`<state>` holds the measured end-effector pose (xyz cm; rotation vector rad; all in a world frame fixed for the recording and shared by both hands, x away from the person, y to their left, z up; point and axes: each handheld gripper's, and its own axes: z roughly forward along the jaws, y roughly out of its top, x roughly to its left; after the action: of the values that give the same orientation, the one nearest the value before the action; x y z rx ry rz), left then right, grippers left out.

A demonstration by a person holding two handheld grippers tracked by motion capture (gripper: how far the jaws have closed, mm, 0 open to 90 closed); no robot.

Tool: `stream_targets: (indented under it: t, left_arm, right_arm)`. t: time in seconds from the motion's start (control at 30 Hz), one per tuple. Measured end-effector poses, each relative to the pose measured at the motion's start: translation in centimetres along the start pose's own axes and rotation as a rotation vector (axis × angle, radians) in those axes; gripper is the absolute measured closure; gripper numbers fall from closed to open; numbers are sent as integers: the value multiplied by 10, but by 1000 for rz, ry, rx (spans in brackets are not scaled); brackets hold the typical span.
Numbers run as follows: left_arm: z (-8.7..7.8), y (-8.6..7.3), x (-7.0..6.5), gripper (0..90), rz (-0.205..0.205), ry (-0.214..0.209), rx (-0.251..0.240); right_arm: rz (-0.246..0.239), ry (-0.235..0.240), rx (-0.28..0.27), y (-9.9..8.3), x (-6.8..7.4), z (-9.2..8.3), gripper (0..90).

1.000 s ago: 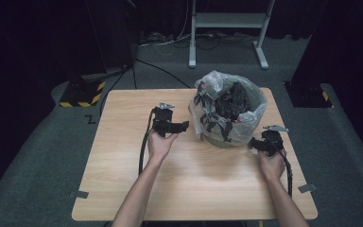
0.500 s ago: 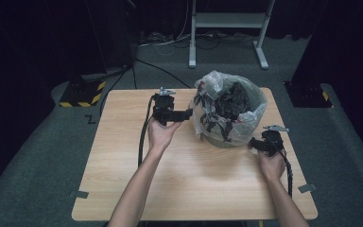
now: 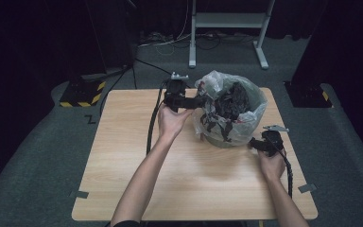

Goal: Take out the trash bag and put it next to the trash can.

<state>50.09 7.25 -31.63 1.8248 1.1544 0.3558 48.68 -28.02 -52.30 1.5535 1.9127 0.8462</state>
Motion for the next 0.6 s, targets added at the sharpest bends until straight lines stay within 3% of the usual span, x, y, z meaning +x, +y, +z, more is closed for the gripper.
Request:
stream_targets:
  t: [0.17,0.3,0.47,0.6]
  left_arm:
    - [18,11,-4,148,-15,17,36]
    - [31,14,-4,166,-51,18,57]
    - [41,16,-6,242,-26,57,65]
    - [49,17,-6,402,10,85,79]
  right_arm:
    - [-2,4,0,0,0,0,292]
    - [-8,6,-2,0,0,0,294]
    - [-10,8,-2,0,0,0,297]
    - [-10,9,-3,0,0,0,299]
